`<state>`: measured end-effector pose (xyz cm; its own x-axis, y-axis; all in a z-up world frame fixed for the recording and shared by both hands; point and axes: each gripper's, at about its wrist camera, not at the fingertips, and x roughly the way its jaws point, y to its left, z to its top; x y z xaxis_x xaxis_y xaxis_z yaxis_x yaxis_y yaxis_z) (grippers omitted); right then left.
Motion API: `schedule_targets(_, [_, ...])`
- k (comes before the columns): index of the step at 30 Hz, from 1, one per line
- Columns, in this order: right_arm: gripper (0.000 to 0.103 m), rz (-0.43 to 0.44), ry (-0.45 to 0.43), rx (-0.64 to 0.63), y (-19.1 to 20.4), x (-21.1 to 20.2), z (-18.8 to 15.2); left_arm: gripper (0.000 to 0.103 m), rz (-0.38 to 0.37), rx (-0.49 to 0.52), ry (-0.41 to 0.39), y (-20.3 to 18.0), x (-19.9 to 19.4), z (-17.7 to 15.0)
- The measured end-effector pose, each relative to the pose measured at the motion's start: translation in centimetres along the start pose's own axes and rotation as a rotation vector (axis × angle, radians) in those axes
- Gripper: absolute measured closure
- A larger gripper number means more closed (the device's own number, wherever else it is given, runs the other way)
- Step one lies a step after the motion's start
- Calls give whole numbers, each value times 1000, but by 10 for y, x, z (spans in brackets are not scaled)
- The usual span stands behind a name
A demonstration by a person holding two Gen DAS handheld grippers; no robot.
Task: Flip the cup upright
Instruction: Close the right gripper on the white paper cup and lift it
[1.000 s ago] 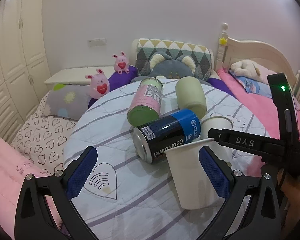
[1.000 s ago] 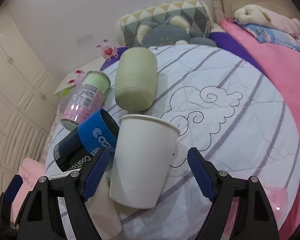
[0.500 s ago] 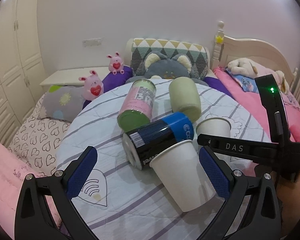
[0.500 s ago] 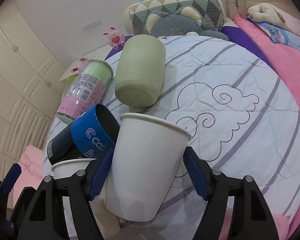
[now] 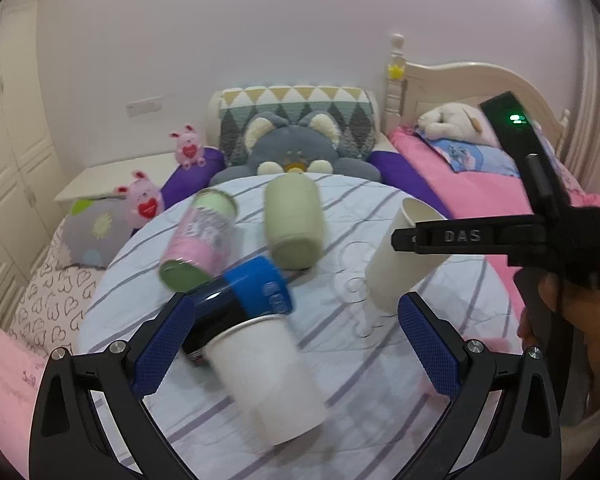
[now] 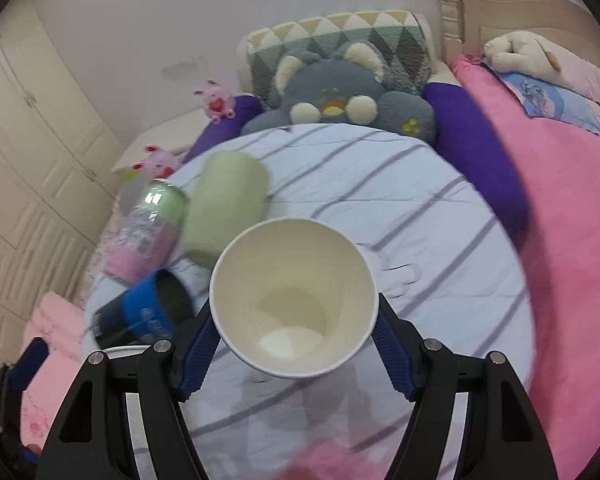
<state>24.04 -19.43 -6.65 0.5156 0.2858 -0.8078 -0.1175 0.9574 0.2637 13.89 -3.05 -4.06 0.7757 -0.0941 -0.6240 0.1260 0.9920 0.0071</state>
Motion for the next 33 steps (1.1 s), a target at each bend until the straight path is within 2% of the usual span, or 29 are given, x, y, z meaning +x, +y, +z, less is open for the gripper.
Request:
schedule_targets(3, [31,4,42,3,-18,11,8,0,-12,11,25,-14,9,5])
schedule_targets(7, [33,74,91,16,-37,23,14,0,-4,27,46,-27,19,9])
schedule_targets(11, [33,128,110,3,-41,34,22,0,16,18,66,-32,32,13])
schedule_targets(16, [33,189,174,14,-49,63,33,0,51,4,90,-34,48,19])
schedule_targets(19, [33,232,177,19,-53,69,35,0,64,8,107,-38,58,22])
schedule_targets(21, [29,257,179,38,-56,71,38,0,70,18,115,-41,62,22])
schedule_targets(22, [22,270,180,47,-58,71,38,0,74,20,119,-42,65,23])
schedule_targets(24, [21,295,185,78,-64,72,40,0,76,22,122,-45,67,23])
schedule_targets(31, [25,299,200,54,-67,78,38,0,80,31,146,-52,74,20])
schedule_targets(33, [30,290,192,39,-65,76,40,0,85,33,152,-53,74,20])
